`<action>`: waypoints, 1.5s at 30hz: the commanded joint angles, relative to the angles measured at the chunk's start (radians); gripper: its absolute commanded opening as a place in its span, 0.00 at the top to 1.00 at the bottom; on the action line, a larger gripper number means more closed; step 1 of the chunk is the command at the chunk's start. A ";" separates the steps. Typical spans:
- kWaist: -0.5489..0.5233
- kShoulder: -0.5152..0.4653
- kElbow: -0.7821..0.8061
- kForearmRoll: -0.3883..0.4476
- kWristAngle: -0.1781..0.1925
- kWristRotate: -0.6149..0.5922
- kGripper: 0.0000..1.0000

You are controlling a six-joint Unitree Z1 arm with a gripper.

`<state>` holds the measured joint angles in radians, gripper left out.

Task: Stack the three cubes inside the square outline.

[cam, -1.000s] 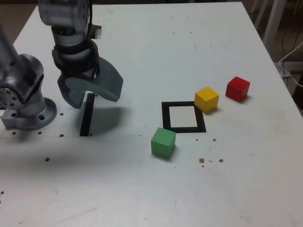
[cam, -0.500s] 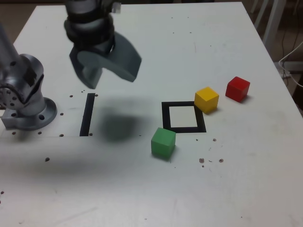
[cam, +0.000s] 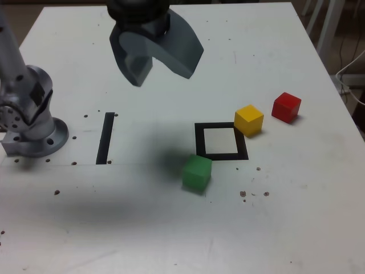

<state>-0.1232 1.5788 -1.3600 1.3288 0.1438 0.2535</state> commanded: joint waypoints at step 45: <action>0.229 0.687 -0.830 0.205 -0.017 0.495 0.01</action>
<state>0.1018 2.2464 -2.1837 1.5302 0.1285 0.7467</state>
